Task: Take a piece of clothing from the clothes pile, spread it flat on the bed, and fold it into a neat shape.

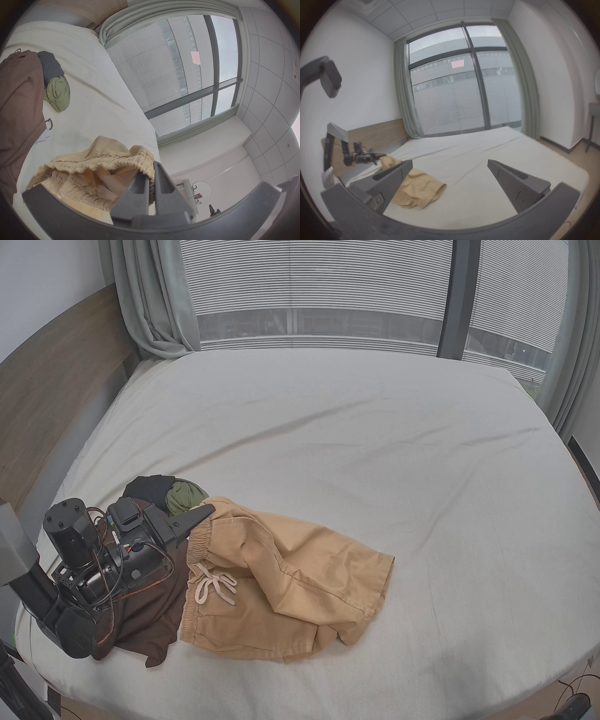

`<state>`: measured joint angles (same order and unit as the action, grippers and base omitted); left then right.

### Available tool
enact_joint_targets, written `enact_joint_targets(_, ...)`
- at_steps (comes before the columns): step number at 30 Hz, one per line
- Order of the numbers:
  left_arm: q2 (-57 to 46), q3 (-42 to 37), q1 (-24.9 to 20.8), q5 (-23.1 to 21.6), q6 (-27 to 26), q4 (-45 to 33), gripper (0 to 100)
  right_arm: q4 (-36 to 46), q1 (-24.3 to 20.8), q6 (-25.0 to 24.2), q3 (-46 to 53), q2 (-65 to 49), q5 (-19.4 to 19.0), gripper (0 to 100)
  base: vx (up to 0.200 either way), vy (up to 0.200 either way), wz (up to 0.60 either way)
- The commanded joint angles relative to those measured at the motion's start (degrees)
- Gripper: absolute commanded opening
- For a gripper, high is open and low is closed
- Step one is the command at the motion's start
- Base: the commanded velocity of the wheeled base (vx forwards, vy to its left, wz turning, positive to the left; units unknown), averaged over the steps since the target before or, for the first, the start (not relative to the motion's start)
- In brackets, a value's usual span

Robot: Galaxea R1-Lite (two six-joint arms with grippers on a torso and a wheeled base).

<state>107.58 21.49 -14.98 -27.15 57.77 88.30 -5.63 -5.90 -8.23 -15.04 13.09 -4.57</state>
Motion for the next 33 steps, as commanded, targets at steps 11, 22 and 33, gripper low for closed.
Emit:
enact_joint_targets(11, 0.0, 0.2, 0.0, 0.0, 0.1, 0.0, 0, -10.2, -7.5, -5.0, -13.0, 39.2, -14.6, 100, 0.0, 0.0, 0.0)
enact_joint_targets(22, -0.7, 0.2, -0.2, 0.0, 0.1, 0.0, 0, -21.5, -12.0, -5.9, -13.5, 52.6, -14.7, 100, 0.0, 0.0, 0.0)
enact_joint_targets(33, -0.4, 0.7, 0.0, 0.1, 0.2, 0.0, 0, -35.1, -12.0, -13.7, -8.7, 67.1, -14.7, 100, 0.0, 0.0, 0.0)
